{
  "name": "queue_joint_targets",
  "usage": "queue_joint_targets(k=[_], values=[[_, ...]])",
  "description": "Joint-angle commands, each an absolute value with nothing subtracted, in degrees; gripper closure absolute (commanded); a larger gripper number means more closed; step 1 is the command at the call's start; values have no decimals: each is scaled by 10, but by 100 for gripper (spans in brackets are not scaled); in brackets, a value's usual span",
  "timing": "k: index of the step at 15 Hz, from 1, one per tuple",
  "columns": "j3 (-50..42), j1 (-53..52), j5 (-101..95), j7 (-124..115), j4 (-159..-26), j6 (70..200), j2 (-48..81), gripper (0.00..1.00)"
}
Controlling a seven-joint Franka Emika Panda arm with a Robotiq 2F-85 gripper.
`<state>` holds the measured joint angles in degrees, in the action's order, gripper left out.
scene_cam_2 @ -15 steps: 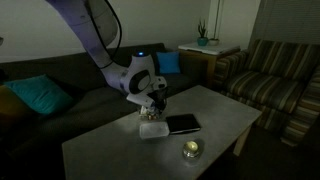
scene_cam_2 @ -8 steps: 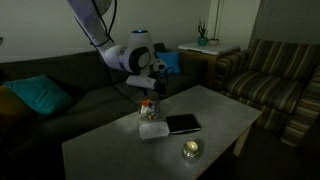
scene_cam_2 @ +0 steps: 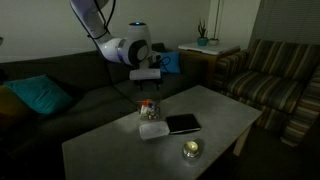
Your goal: Press the button on the white lid then put the lid on the table then put the blue wrapper on the table and put it back in the storage container
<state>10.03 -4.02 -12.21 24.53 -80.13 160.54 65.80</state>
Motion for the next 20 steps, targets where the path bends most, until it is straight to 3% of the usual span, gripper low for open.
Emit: queue_joint_targets(k=[1, 14, 20], values=[[119, -27, -134, 298, -735, 1594, 705, 0], [197, -29, -86, 395, -546, 1480, 829, 0], [181, -52, -54, 391, -496, 1398, 848, 0]])
